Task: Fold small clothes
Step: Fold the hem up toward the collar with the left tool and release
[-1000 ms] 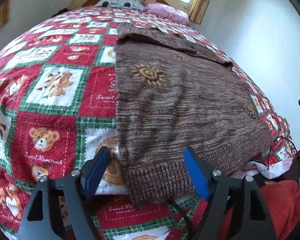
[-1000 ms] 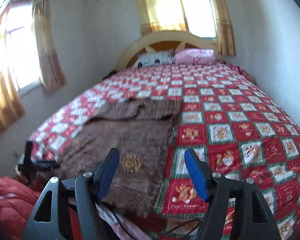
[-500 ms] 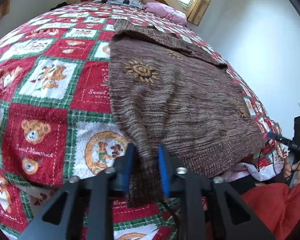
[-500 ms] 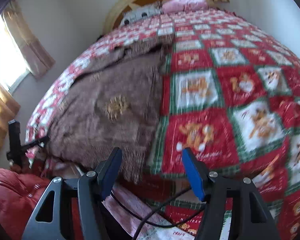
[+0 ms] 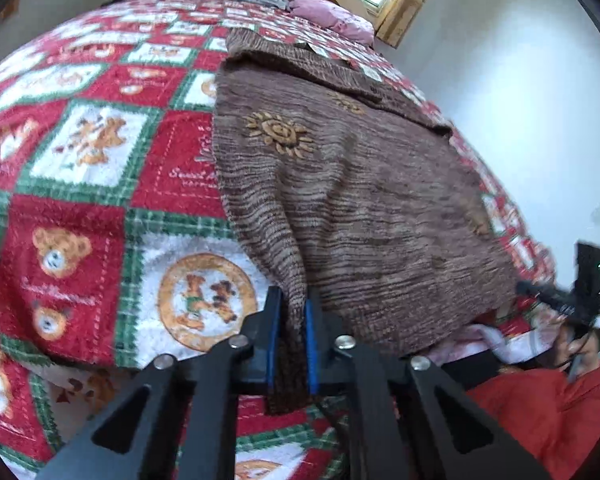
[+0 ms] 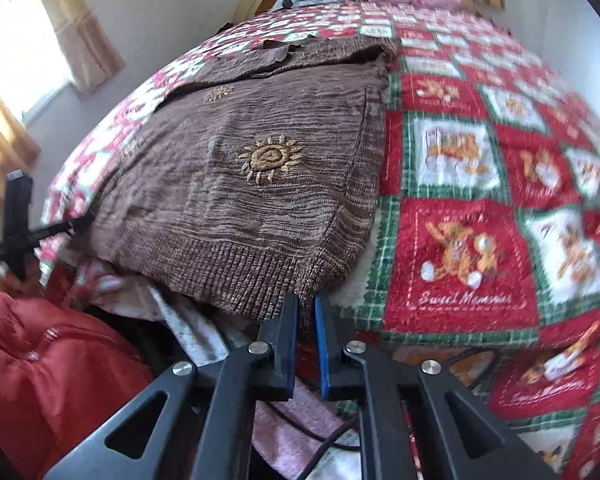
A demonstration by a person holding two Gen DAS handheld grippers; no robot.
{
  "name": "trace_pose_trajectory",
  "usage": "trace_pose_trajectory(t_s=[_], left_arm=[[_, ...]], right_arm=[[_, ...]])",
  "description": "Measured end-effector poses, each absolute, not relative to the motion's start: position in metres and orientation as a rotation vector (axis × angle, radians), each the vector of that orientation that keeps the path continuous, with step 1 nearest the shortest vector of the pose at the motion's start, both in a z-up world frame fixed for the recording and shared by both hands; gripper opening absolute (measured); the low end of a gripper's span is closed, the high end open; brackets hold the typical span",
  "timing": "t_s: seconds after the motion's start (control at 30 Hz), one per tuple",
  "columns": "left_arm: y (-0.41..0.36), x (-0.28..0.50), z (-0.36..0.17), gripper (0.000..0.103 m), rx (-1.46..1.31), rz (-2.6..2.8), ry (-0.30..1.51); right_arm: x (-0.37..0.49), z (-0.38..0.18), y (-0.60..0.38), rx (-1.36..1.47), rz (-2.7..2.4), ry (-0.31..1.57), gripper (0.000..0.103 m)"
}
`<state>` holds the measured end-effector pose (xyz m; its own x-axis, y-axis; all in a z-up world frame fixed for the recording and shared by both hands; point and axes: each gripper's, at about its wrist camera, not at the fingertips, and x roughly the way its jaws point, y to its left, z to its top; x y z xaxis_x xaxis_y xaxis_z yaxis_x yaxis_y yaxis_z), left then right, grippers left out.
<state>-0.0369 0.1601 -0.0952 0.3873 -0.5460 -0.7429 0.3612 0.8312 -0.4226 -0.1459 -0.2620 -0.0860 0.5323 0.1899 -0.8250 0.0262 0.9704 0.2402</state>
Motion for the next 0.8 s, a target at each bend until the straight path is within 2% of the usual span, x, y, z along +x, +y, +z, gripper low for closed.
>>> trace_pose_trajectory(t_s=[0.23,0.43,0.73,0.77,0.8], left_arm=[[0.156,-0.021,-0.055,0.008,-0.274,-0.647,0.983],[0.127,0.051,-0.017,0.008,-0.285,-0.660,0.968],[0.104,0.154,-0.039,0.011,-0.199,-0.519,1.052],[0.110,0.159,-0.038,0.012,-0.207,-0.521,1.053],[0.118,0.163,-0.034,0.018,-0.220,-0.534,1.048]], right_arm=[[-0.127,-0.048,-0.275,0.472,0.253,0.899,0.007],[-0.059,-0.016,-0.307,0.617,0.264,0.786,0.007],[0.045,-0.073,-0.361,0.728,0.043,0.840,0.007],[0.047,-0.079,-0.364,0.732,0.027,0.840,0.007],[0.050,-0.083,-0.367,0.745,0.015,0.837,0.007]])
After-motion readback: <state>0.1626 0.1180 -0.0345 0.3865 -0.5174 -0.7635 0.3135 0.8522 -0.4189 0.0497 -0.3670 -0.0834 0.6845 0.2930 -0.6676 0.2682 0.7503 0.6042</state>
